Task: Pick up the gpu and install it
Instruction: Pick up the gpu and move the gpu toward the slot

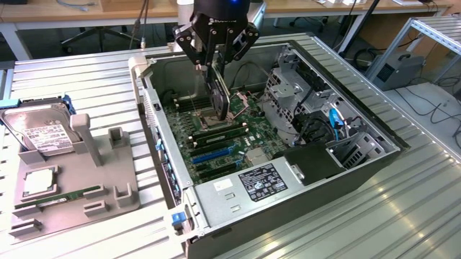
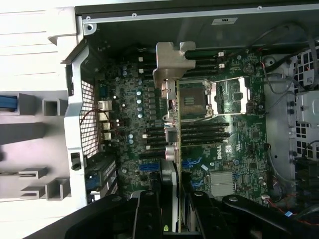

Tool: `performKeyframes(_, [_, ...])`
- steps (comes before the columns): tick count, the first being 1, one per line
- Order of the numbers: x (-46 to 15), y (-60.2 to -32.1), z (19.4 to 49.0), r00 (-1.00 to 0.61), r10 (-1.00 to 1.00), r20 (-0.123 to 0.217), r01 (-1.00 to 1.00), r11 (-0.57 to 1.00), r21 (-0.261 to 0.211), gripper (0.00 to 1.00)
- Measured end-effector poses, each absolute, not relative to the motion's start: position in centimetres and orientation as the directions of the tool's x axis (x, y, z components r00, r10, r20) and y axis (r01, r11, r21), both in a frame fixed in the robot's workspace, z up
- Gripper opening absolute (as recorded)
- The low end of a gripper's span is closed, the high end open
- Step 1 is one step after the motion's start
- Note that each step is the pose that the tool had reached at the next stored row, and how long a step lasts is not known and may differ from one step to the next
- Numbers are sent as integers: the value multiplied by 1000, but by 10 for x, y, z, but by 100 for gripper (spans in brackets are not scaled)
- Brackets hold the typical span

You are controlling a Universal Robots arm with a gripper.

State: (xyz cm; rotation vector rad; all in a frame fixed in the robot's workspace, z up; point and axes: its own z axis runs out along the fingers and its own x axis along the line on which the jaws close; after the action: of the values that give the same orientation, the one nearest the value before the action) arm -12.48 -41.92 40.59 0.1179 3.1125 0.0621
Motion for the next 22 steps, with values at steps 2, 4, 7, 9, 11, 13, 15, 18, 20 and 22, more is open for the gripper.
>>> performKeyframes(2, [-123, -419, 405, -997, 76, -25, 75, 996, 40, 27])
performKeyframes(4, [-121, -419, 405, -997, 76, -25, 75, 996, 40, 27])
performKeyframes(7, [-118, -419, 404, -997, 76, -25, 75, 996, 40, 27])
performKeyframes(9, [-116, -419, 404, -997, 76, -25, 75, 996, 39, 27])
performKeyframes(11, [-115, -419, 403, -997, 76, -25, 75, 996, 39, 27])
performKeyframes(13, [-113, -419, 402, -997, 76, -25, 75, 996, 39, 27])
performKeyframes(15, [-112, -419, 402, -997, 76, -25, 75, 996, 38, 27])
performKeyframes(18, [-109, -419, 401, -997, 76, -25, 75, 996, 38, 27])
performKeyframes(20, [-108, -419, 400, -997, 76, -25, 75, 996, 38, 27])
performKeyframes(22, [-106, -419, 399, -997, 76, -25, 75, 996, 38, 27])
